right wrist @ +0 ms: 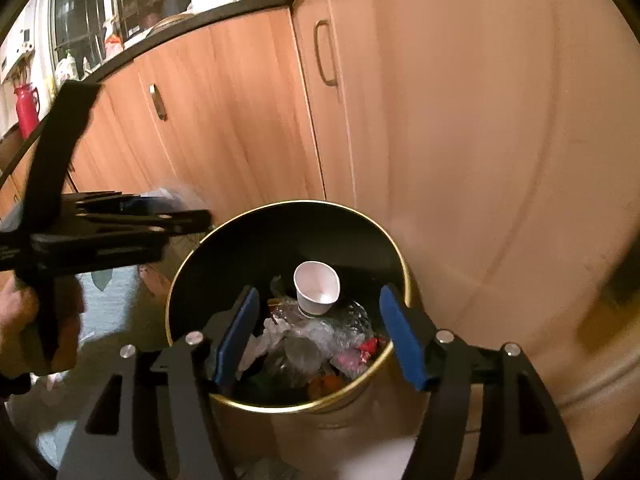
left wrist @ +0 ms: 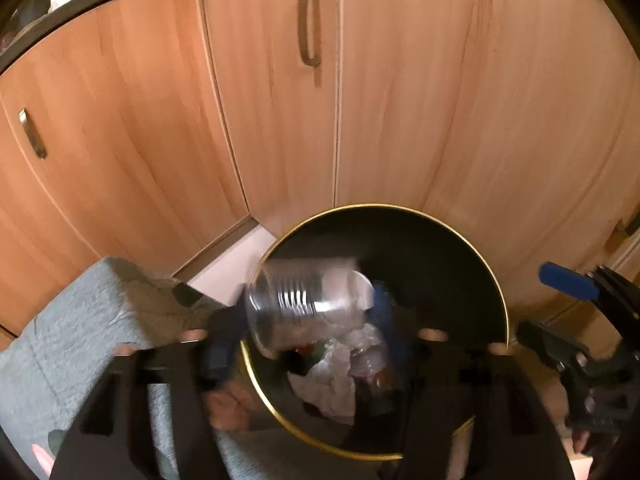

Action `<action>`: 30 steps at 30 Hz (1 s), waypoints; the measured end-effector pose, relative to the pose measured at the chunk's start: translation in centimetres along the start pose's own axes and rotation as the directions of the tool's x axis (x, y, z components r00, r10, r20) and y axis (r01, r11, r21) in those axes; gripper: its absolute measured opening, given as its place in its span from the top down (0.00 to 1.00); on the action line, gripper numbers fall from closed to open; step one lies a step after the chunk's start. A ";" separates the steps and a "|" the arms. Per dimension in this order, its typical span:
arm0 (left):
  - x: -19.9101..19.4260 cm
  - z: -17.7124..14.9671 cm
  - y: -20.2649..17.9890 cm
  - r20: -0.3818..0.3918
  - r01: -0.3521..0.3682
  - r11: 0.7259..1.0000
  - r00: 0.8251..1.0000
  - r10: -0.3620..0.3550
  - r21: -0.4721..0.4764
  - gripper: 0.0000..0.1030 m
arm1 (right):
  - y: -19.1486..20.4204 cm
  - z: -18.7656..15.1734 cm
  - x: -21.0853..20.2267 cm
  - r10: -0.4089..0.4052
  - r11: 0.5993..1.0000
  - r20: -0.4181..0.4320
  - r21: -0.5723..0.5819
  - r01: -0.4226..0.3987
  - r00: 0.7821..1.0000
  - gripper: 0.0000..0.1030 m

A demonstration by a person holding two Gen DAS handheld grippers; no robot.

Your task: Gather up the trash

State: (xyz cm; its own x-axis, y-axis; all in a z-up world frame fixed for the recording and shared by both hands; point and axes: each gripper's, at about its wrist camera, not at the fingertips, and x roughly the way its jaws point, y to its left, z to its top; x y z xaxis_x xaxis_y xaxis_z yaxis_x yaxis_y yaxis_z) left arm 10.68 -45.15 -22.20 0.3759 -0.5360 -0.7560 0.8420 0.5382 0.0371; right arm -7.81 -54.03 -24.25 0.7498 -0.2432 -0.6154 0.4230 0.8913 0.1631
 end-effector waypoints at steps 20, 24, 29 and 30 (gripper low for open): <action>-9.7 -0.8 2.5 0.159 -0.039 0.998 0.986 0.046 -0.044 0.11 | 5.2 1.1 -4.1 0.050 0.998 0.053 -0.043 -0.048 0.997 0.28; -13.7 -2.1 5.7 0.189 -0.085 0.991 0.976 0.103 -0.103 0.11 | 9.0 1.8 -4.8 0.103 0.991 0.061 -0.090 -0.097 0.993 0.28; -20.0 -6.2 11.7 0.183 -0.189 0.950 0.954 0.237 -0.247 0.10 | 15.7 3.5 -5.6 0.210 0.968 0.084 -0.156 -0.196 0.974 0.08; -21.3 -7.1 12.9 0.184 -0.214 0.942 0.947 0.265 -0.257 0.08 | 17.4 3.9 -5.9 0.234 0.961 0.093 -0.170 -0.216 0.968 0.06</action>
State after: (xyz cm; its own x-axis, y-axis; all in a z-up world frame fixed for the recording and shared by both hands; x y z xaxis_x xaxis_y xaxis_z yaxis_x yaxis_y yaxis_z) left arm 10.76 -22.20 -10.31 0.6498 -0.4843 -0.5858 0.6138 0.7890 0.0285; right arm -2.84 -38.58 -14.75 0.8717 -0.0624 -0.4861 0.1581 0.9746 0.1584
